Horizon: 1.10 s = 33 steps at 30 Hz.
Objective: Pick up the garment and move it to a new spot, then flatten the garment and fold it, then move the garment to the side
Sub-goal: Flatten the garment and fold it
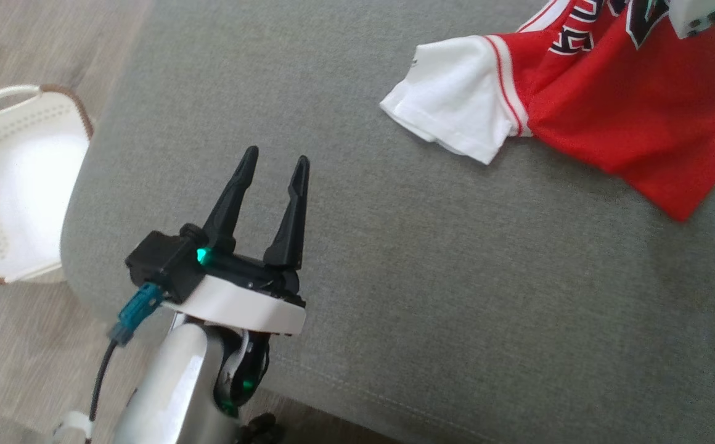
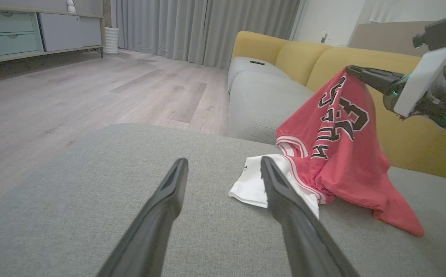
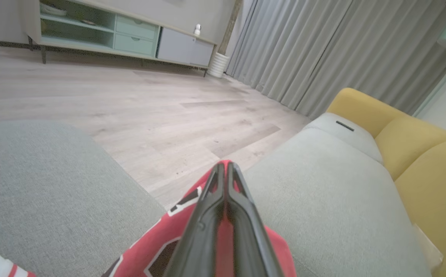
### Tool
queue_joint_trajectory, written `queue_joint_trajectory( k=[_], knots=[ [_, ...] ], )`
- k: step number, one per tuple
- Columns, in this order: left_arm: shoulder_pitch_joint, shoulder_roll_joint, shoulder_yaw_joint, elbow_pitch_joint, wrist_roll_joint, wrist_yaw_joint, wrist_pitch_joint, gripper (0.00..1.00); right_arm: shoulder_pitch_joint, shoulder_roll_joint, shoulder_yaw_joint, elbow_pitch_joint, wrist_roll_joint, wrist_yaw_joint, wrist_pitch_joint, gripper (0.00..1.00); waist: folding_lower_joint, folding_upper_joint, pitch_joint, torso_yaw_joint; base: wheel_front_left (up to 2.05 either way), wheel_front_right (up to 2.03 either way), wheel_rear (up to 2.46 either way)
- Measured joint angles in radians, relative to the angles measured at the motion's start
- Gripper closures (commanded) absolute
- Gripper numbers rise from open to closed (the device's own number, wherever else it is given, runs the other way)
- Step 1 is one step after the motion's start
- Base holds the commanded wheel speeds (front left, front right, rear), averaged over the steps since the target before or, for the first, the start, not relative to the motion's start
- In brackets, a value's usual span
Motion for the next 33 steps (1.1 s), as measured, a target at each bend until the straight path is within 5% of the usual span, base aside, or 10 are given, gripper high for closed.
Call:
queue_joint_trajectory(
  k=[2,3,4,12,18,33],
  knots=[
    [-0.003,0.0,-0.009,0.0,0.0,0.0,0.0,0.0,-0.028,0.004,0.016,0.061,-0.011,0.0,-0.01,0.93,0.0,0.0,0.012,0.014,0.0,0.0,0.0],
    [-0.005,-0.001,-0.012,0.0,0.0,0.0,0.0,0.0,-0.041,0.005,0.018,0.093,-0.019,0.0,-0.012,0.29,0.0,0.0,0.017,0.019,0.0,0.0,0.0],
    [-0.009,-0.001,-0.014,0.0,0.0,0.0,0.0,0.0,-0.054,0.007,0.017,0.127,-0.024,0.0,-0.012,0.0,0.0,0.0,0.021,0.023,0.0,0.0,0.0],
    [-0.027,-0.002,-0.005,0.007,0.0,0.009,0.0,0.0,-0.065,0.076,0.007,0.284,-0.029,0.0,-0.073,0.0,-0.0001,0.0,-0.005,-0.002,0.0,0.0,0.0],
    [-0.017,-0.002,0.054,0.023,0.029,-0.001,0.0,0.0,0.04,0.124,-0.026,0.283,0.038,0.0,-0.12,0.0,-0.0002,0.0,-0.061,-0.066,0.0,0.0,0.0],
    [0.043,-0.002,0.151,0.048,0.074,-0.017,0.0,0.0,0.63,0.196,-0.269,-0.186,0.128,0.0,-0.126,0.0,-0.0003,0.0,-0.212,-0.293,0.0,0.0,0.0]
  ],
)
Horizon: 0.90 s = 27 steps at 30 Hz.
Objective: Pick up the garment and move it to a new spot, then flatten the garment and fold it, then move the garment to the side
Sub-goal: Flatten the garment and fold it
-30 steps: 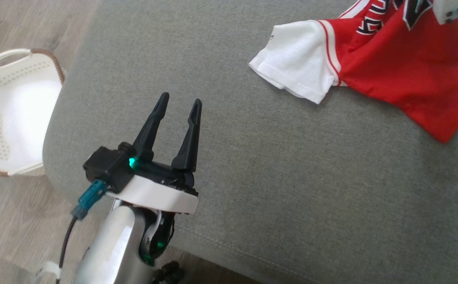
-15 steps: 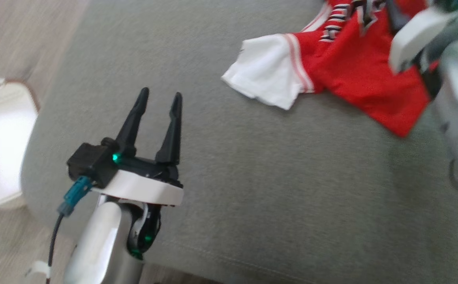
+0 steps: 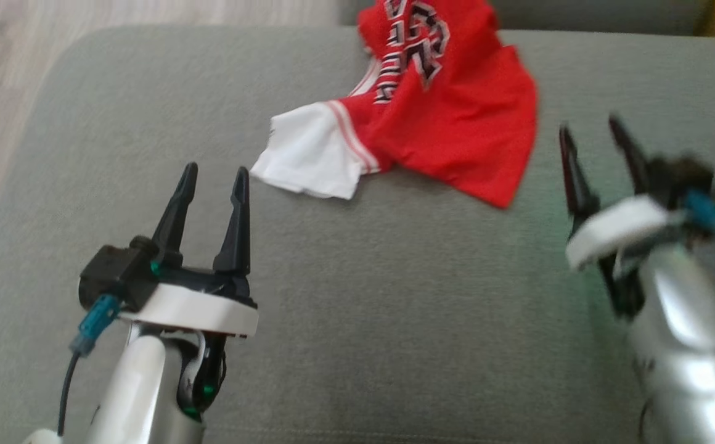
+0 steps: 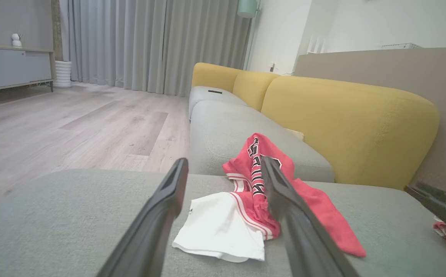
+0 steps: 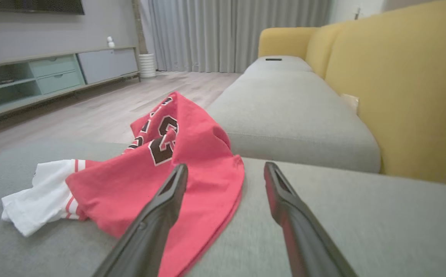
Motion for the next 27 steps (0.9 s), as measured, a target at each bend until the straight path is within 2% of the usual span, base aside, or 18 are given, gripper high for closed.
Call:
queue_joint_trajectory(
  k=[5,10,19,27],
  knots=[
    [0.038,0.001,0.011,0.0,0.008,0.011,0.0,0.0,0.184,0.078,-0.108,-0.114,0.007,0.0,0.0,0.0,0.0,0.0,-0.03,-0.053,0.0,0.0,0.0],
    [0.078,0.001,0.018,0.008,0.008,0.017,0.0,0.0,0.281,0.116,-0.147,-0.17,-0.001,0.0,0.0,0.0,0.0,0.0,-0.048,-0.083,0.0,0.0,0.0],
    [0.078,0.001,0.015,0.012,0.008,0.009,0.0,0.0,0.301,0.128,-0.15,-0.223,-0.012,0.0,0.031,0.0,0.0001,0.0,-0.026,-0.074,0.0,0.0,0.0],
    [0.032,0.001,-0.01,0.016,0.013,0.003,0.0,0.0,0.22,0.129,-0.103,-0.176,0.018,0.0,0.119,0.0,0.0002,0.0,0.041,-0.03,0.0,0.0,0.0]
  ],
)
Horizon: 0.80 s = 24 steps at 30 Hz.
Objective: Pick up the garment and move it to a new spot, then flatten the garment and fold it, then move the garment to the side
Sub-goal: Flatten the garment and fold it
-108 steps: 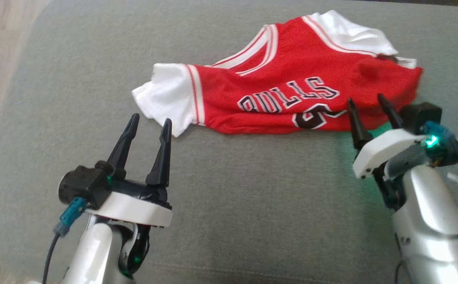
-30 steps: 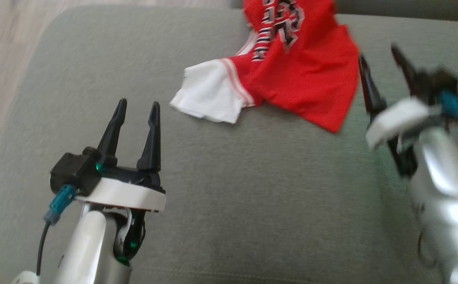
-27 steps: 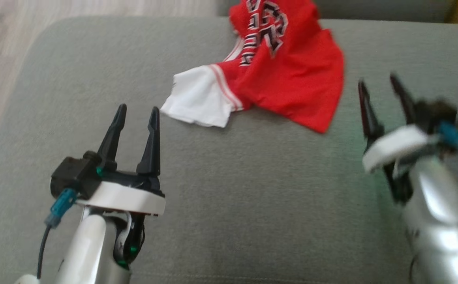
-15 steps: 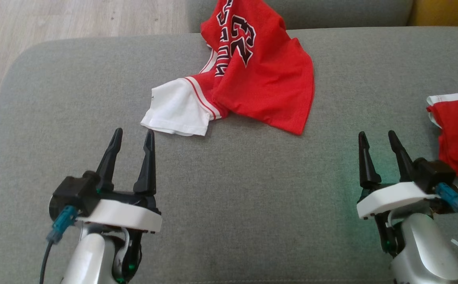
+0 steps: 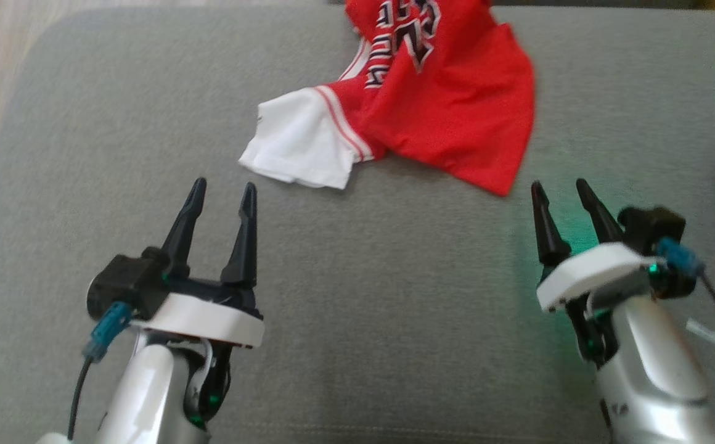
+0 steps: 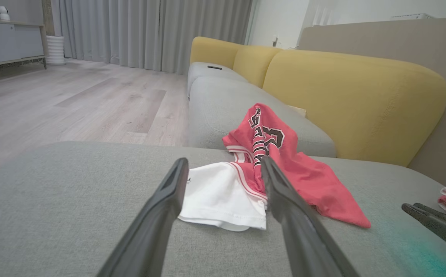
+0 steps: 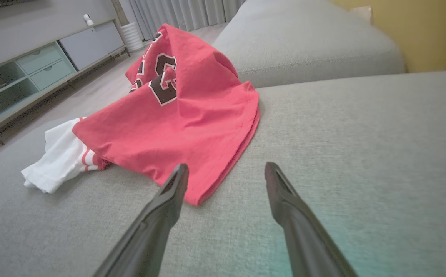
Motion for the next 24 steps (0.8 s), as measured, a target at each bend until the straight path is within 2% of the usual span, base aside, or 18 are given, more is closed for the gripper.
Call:
queue_joint_trajectory(
  k=[6,9,17,18,19,20,24],
  knots=[
    [-0.029,-0.001,-0.031,0.002,0.003,0.0,0.0,0.0,-0.097,0.0,-0.015,0.116,0.12,0.0,0.066,0.0,0.0,0.0,0.041,0.062,0.0,0.0,0.0],
    [-0.033,0.0,-0.034,0.002,0.003,0.002,0.0,0.0,-0.14,0.0,-0.033,0.214,0.142,0.0,0.099,0.0,0.0,0.0,0.056,0.102,0.0,0.0,0.0],
    [-0.033,0.0,-0.036,0.002,-0.002,0.006,0.0,0.0,-0.227,-0.009,-0.008,0.322,0.202,0.0,0.112,0.0,-0.0001,0.0,0.062,0.138,0.0,0.0,0.0],
    [-0.033,0.0,-0.036,0.002,-0.006,0.007,0.0,0.0,-0.229,-0.012,0.002,0.329,0.21,0.0,0.111,0.32,-0.0001,0.0,0.063,0.138,0.0,0.0,0.0],
    [-0.033,0.0,-0.036,0.002,-0.006,0.007,0.0,0.0,-0.234,-0.014,0.015,0.336,0.215,0.0,0.111,0.73,0.0,0.0,0.063,0.138,0.0,0.0,0.0],
    [-0.033,0.0,-0.036,0.002,-0.006,0.007,0.0,0.0,-0.239,-0.015,0.026,0.343,0.219,0.0,0.109,1.0,0.0,0.0,0.062,0.136,0.0,0.0,0.0],
    [-0.033,0.0,-0.03,0.002,-0.006,0.012,0.0,0.0,-0.25,-0.012,0.054,0.374,0.213,0.0,0.075,1.0,0.0,0.0,0.058,0.121,0.0,0.0,0.0]
  ],
)
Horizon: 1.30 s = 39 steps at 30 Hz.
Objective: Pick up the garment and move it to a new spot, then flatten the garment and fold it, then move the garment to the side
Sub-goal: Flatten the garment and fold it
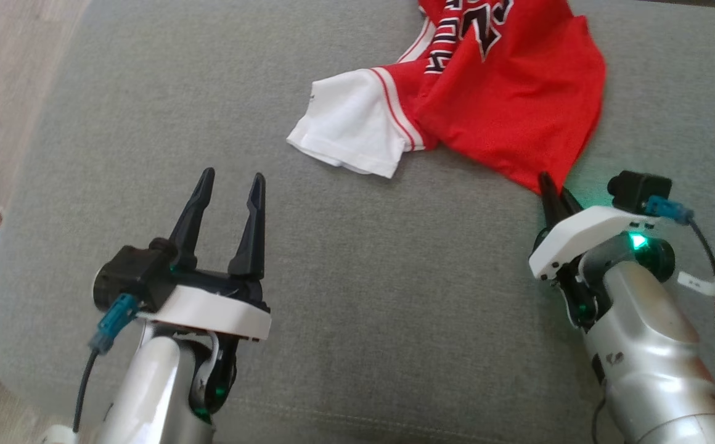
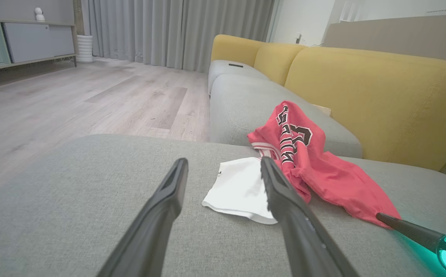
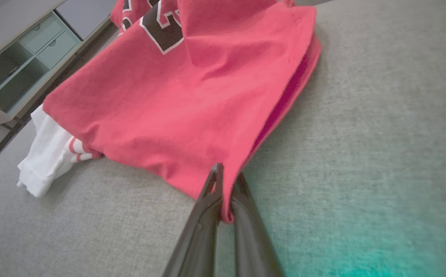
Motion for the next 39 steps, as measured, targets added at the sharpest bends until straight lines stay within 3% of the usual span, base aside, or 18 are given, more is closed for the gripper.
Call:
queue_joint_trajectory(
  k=[7,13,21,32,39],
  knots=[
    [0.0,0.0,0.023,0.017,0.025,-0.007,0.0,0.0,0.004,0.003,-0.038,0.028,-0.064,0.0,-0.071,1.0,0.0,0.0,-0.023,-0.05,0.0,0.0,0.0],
    [-0.003,0.0,0.045,0.081,0.064,-0.012,0.0,0.0,0.02,-0.038,-0.093,0.0,-0.132,0.0,-0.082,1.0,0.0,0.0,-0.043,-0.111,0.0,0.0,0.0],
    [-0.133,0.014,0.067,0.339,0.133,-0.005,0.0,0.0,0.066,-0.037,-0.168,-0.087,-0.211,0.0,-0.072,1.0,-0.0001,0.0,-0.029,-0.182,0.0,0.0,0.0],
    [-0.401,0.051,0.069,0.694,0.159,0.003,0.035,0.0,0.068,-0.001,-0.167,-0.195,-0.261,0.0,-0.043,1.0,0.0,0.0,0.033,-0.229,0.0,0.0,0.0],
    [-0.478,0.055,0.06,0.848,0.158,-0.015,0.037,0.0,0.077,0.003,-0.164,-0.246,-0.262,0.0,-0.024,1.0,0.0001,0.0,0.055,-0.25,0.0,0.0,0.0]
  ],
)
